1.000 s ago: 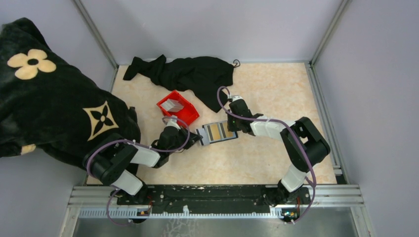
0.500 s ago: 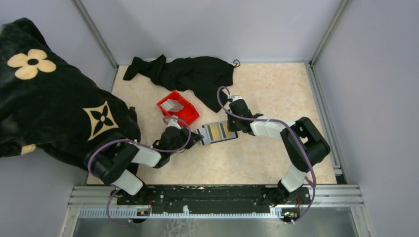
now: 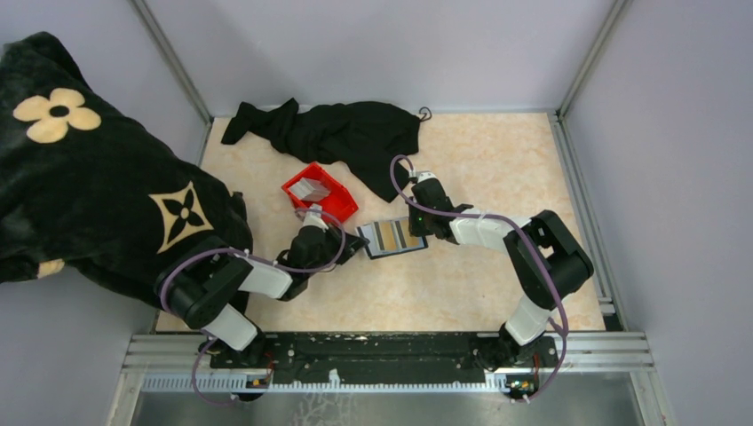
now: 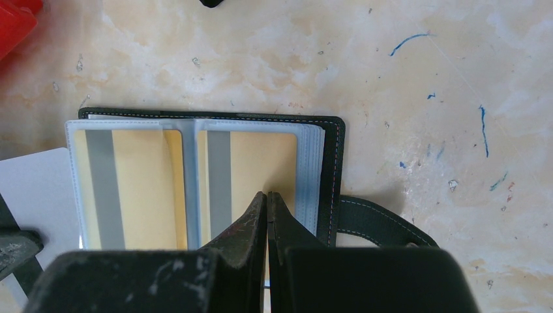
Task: Put the credit cards into the card holder
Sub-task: Turn over the card slot in the card holder.
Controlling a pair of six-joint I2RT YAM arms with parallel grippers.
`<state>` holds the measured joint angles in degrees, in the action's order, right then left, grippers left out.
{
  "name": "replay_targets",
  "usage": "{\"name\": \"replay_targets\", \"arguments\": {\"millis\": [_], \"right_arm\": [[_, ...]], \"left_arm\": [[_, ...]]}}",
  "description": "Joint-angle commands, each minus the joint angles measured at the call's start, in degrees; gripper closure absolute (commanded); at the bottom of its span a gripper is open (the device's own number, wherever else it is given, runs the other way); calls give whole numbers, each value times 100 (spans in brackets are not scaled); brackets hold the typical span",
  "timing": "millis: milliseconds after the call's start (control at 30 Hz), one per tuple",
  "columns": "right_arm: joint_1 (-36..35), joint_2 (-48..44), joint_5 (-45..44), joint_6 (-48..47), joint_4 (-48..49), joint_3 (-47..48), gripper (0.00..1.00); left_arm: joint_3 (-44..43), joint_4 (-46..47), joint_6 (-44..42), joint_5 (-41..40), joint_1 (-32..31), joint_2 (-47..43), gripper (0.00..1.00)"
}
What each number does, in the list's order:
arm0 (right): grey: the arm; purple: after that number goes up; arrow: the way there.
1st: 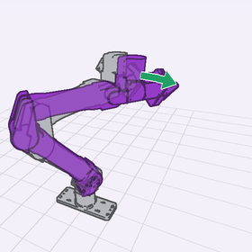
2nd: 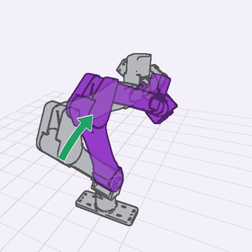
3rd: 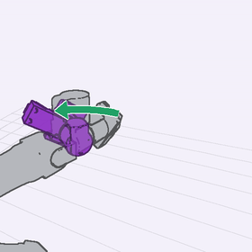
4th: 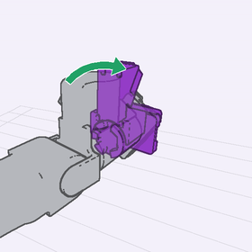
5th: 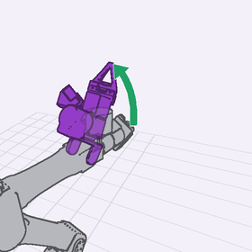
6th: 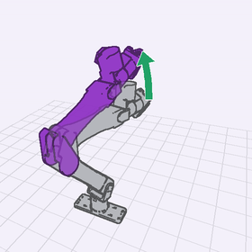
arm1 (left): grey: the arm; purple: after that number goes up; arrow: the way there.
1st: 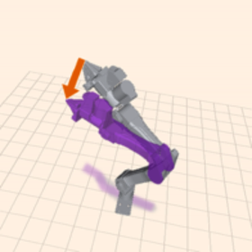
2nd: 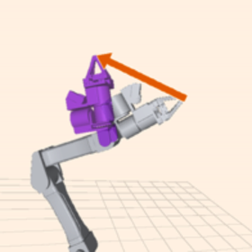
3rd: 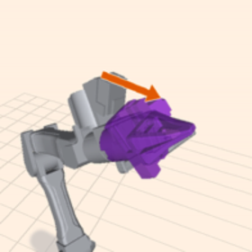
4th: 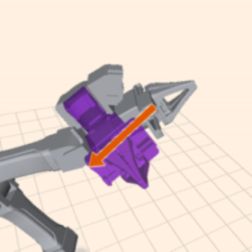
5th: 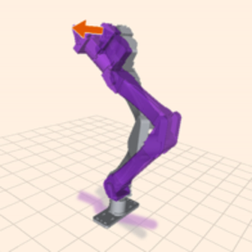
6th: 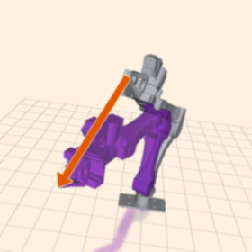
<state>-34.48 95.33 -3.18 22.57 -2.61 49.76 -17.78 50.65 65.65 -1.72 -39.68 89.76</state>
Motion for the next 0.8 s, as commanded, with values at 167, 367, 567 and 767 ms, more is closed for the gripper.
{"name": "replay_targets", "arguments": {"millis": [167, 367, 567, 767], "right_arm": [[-68, 74, -34, -48, -101, -78, 100], [-68, 13, -129, -39, -106, -89, 100], [-68, -13, -206, -29, -126, -99, 100], [-68, -22, -570, 13, -253, -98, 100]], "left_arm": [[-499, 305, -2, -22, -116, 209, 100], [-843, 178, -83, -13, -234, 423, 100], [-1145, 136, -130, -5, -389, 730, 100], [-1403, -58, -245, -89, -533, 930, 100]]}}
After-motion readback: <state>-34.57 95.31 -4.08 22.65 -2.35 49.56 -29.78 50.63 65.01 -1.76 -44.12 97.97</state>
